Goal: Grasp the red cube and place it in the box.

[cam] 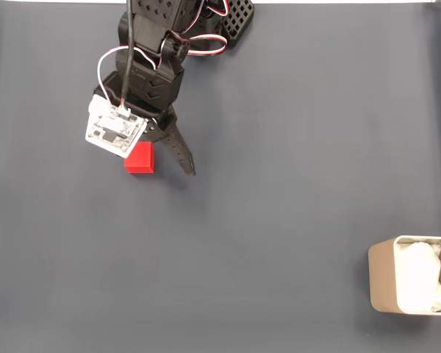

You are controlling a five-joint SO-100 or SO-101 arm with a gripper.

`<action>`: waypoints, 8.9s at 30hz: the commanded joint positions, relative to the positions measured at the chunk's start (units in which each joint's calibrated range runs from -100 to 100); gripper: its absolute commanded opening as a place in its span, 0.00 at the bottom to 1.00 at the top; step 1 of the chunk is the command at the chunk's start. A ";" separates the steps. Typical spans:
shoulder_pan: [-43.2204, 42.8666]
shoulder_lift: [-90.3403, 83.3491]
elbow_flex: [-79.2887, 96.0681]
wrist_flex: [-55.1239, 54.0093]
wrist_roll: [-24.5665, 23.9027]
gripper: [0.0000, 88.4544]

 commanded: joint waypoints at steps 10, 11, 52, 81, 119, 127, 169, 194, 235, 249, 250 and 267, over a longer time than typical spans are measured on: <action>-0.63 1.40 -3.38 -1.16 -1.03 0.56; -0.63 1.23 -3.38 -1.08 -1.07 0.56; -2.33 -5.96 1.27 3.59 -0.59 0.57; -3.47 -6.74 1.09 4.90 -1.42 0.48; -4.25 -5.27 1.09 6.21 4.30 0.02; -6.80 -8.30 -7.49 15.64 1.76 0.00; -46.93 34.16 -102.47 38.51 -0.83 0.00; -51.76 59.03 -127.01 36.54 -0.29 0.00; -52.76 60.16 -126.46 34.49 -1.86 0.38; -52.76 59.46 -126.65 34.49 -2.20 0.46; -52.76 59.46 -126.65 34.33 -2.25 0.46; -52.54 58.68 -125.73 33.92 -1.81 0.35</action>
